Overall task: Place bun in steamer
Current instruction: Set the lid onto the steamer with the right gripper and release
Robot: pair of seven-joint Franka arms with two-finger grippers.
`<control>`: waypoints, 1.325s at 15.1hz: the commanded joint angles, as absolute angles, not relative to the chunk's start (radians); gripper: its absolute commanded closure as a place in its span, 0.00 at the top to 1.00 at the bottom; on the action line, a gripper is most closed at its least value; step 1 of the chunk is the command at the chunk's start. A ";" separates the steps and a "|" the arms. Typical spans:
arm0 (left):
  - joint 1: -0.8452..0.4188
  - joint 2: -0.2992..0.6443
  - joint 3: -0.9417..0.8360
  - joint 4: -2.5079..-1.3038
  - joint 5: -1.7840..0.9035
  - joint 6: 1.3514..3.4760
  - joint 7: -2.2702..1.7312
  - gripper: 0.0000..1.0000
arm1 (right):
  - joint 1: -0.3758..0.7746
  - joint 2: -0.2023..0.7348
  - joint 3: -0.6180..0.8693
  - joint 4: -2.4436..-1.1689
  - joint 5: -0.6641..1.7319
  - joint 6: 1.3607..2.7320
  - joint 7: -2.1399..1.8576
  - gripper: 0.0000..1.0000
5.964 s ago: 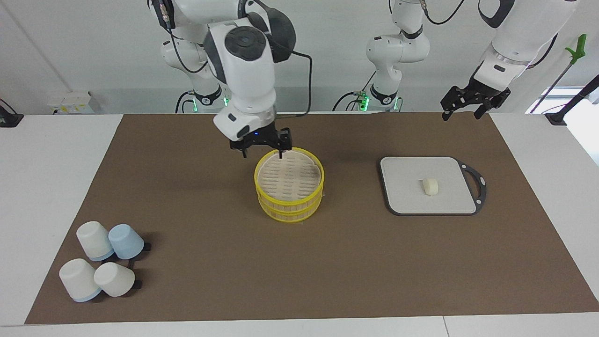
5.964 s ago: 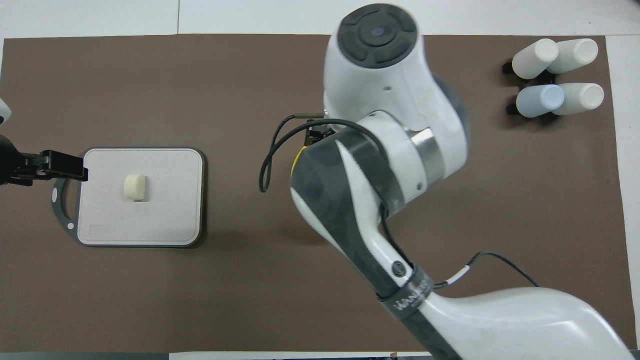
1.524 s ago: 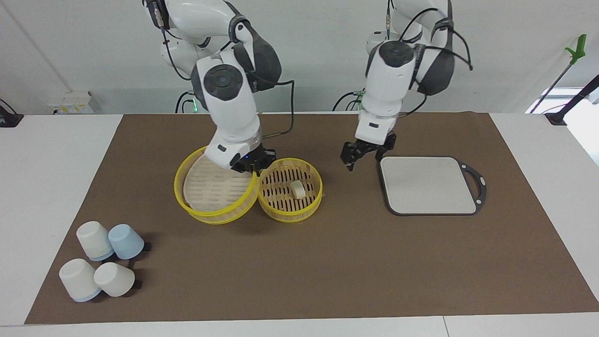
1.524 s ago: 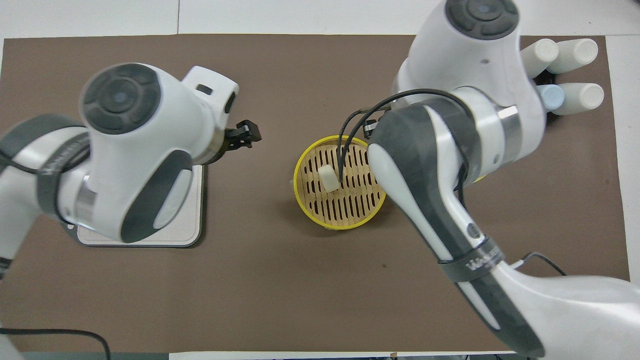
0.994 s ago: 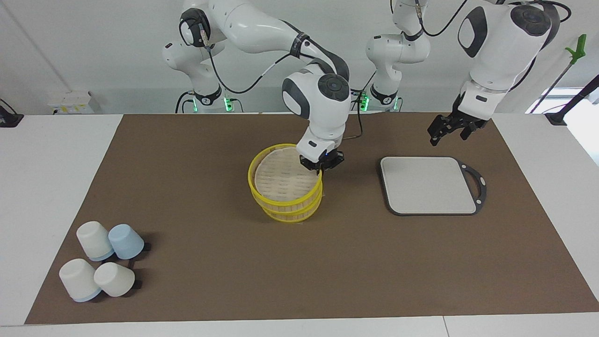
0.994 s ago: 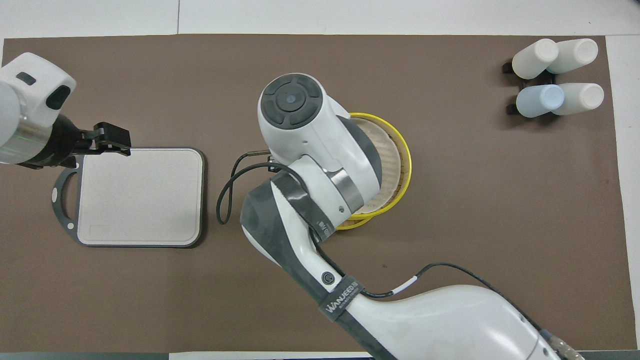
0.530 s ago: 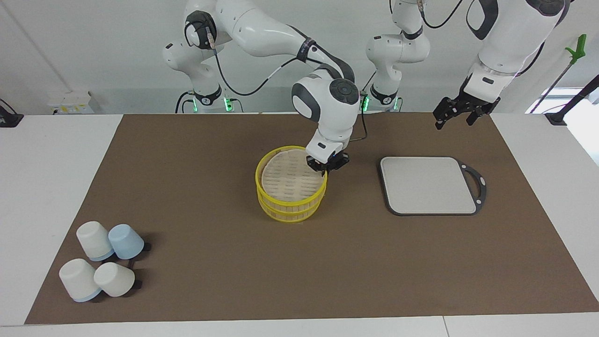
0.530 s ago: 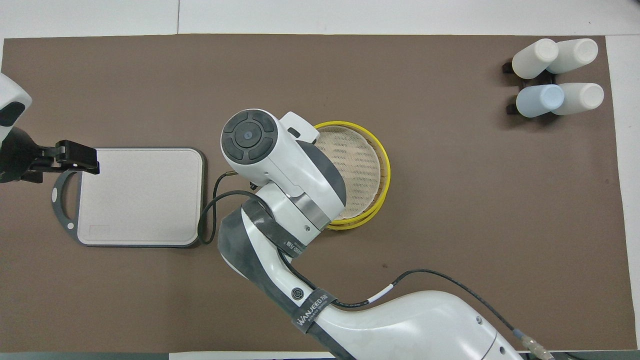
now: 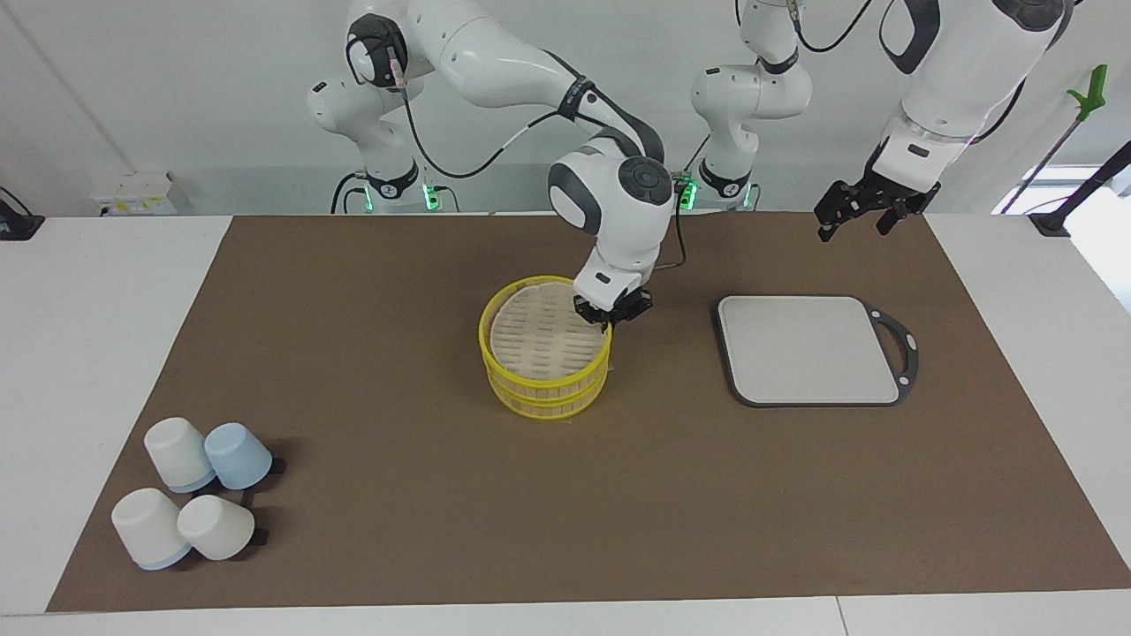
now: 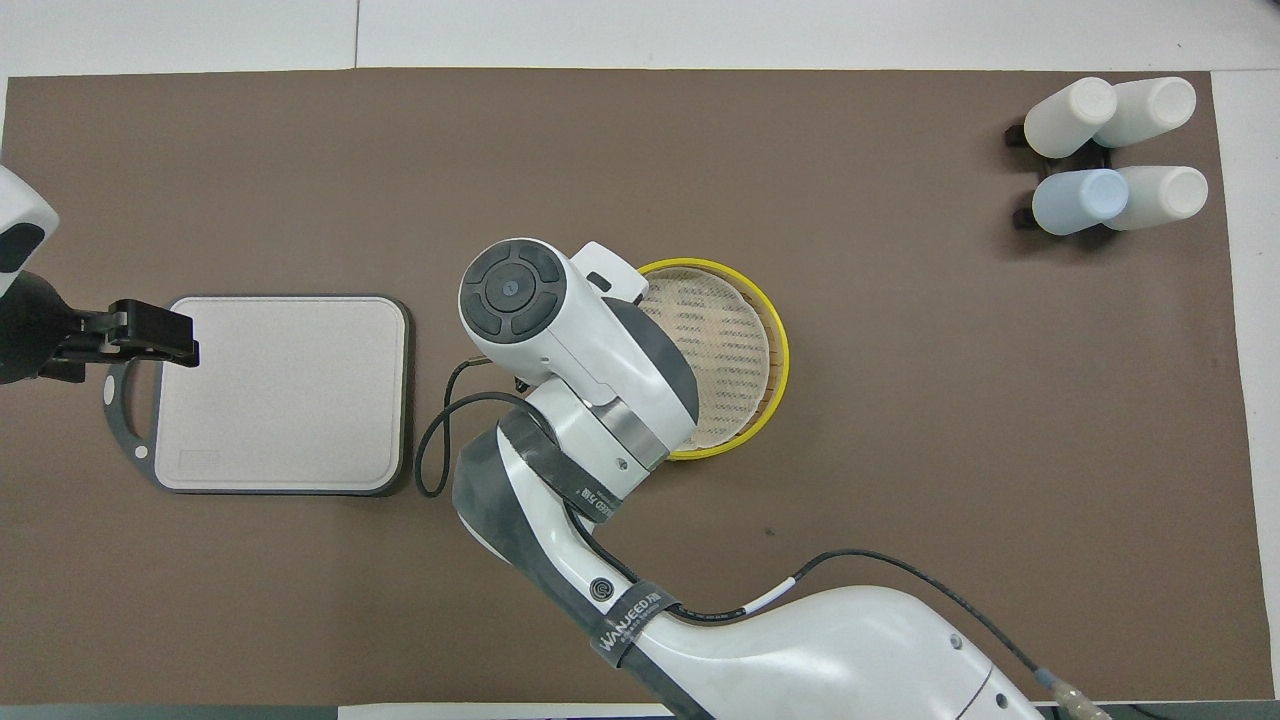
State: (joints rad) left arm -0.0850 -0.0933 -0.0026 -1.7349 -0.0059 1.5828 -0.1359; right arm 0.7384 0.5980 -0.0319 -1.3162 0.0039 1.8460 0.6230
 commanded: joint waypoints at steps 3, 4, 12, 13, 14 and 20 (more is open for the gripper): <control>-0.064 -0.049 -0.011 -1.726 -0.023 1.609 -0.120 1.00 | 0.739 0.537 -0.029 -1.410 -0.014 1.867 0.641 0.06; -0.064 -0.049 -0.012 -1.727 -0.023 1.609 -0.120 1.00 | 0.738 0.537 -0.029 -1.408 -0.014 1.867 0.641 0.18; -0.066 -0.083 -0.014 -1.724 -0.023 1.615 -0.114 1.00 | 0.688 0.488 -0.054 -1.388 -0.020 1.873 0.629 1.00; -0.066 -0.083 -0.014 -1.724 -0.023 1.614 -0.112 1.00 | 0.643 0.460 -0.054 -1.390 -0.017 1.849 0.608 1.00; -0.067 -0.084 -0.012 -1.724 -0.023 1.615 -0.112 1.00 | 0.602 0.436 -0.054 -1.388 -0.008 1.815 0.557 1.00; -0.067 -0.086 -0.012 -1.729 -0.025 1.623 -0.106 1.00 | 0.283 0.305 -0.052 -1.390 0.072 1.616 0.255 1.00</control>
